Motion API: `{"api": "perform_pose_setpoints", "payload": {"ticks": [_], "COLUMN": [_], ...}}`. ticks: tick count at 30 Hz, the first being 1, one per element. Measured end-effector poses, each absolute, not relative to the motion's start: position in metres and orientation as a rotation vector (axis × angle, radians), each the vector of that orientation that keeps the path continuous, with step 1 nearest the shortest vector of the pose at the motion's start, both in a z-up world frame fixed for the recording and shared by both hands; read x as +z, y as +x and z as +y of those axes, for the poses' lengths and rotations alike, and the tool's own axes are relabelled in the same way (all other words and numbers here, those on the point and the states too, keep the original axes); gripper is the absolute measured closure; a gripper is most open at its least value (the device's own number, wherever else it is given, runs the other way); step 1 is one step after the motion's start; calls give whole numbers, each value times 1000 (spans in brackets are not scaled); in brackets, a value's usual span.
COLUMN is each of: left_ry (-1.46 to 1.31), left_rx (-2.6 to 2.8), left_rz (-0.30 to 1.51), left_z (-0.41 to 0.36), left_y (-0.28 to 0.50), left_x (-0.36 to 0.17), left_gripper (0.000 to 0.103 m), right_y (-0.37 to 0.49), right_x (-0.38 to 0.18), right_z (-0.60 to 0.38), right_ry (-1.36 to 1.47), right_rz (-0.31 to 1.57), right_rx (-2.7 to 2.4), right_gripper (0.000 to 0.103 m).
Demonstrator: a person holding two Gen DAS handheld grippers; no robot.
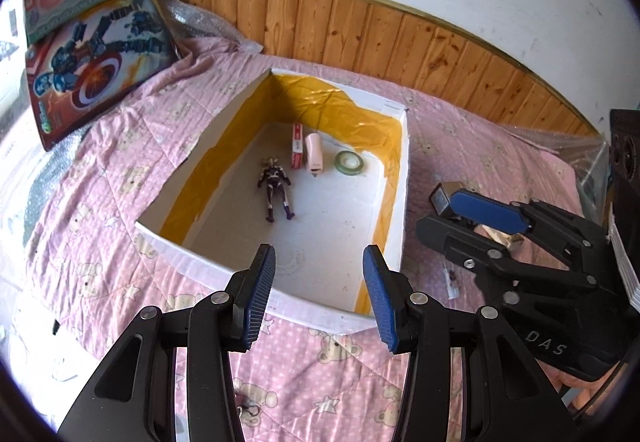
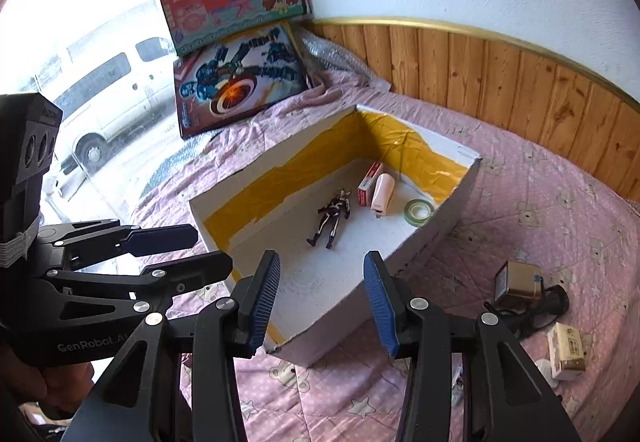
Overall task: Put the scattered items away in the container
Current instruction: 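Lift both grippers out of the box and move back to the items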
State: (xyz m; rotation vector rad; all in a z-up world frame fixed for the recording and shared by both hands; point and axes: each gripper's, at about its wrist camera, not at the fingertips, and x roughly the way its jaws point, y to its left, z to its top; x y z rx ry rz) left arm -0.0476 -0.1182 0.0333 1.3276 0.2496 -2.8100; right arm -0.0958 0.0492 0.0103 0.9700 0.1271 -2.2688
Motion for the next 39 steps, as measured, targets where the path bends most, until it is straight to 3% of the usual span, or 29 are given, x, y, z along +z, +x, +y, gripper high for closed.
{"api": "perform_pose_setpoints", "payload": {"ticks": [11, 19, 27, 39], "left_ry": [1213, 1163, 1336, 1725], "left_rx": [-2918, -3008, -3060, -2996], "left_rz": [175, 86, 50, 144], "left_z": [-92, -58, -9, 70], "left_y": [-16, 1, -11, -71], "left_x": [29, 18, -16, -79], "left_gripper": [55, 55, 55, 55], "right_y": [-47, -17, -9, -27], "right_x": [15, -16, -54, -113], "right_z": [88, 125, 185, 278], "right_ry": [787, 782, 904, 1236], "right_rz": [60, -1, -121, -406], "right_rx": [-2357, -2413, -2505, -2648], "right_gripper": [56, 56, 56, 60]}}
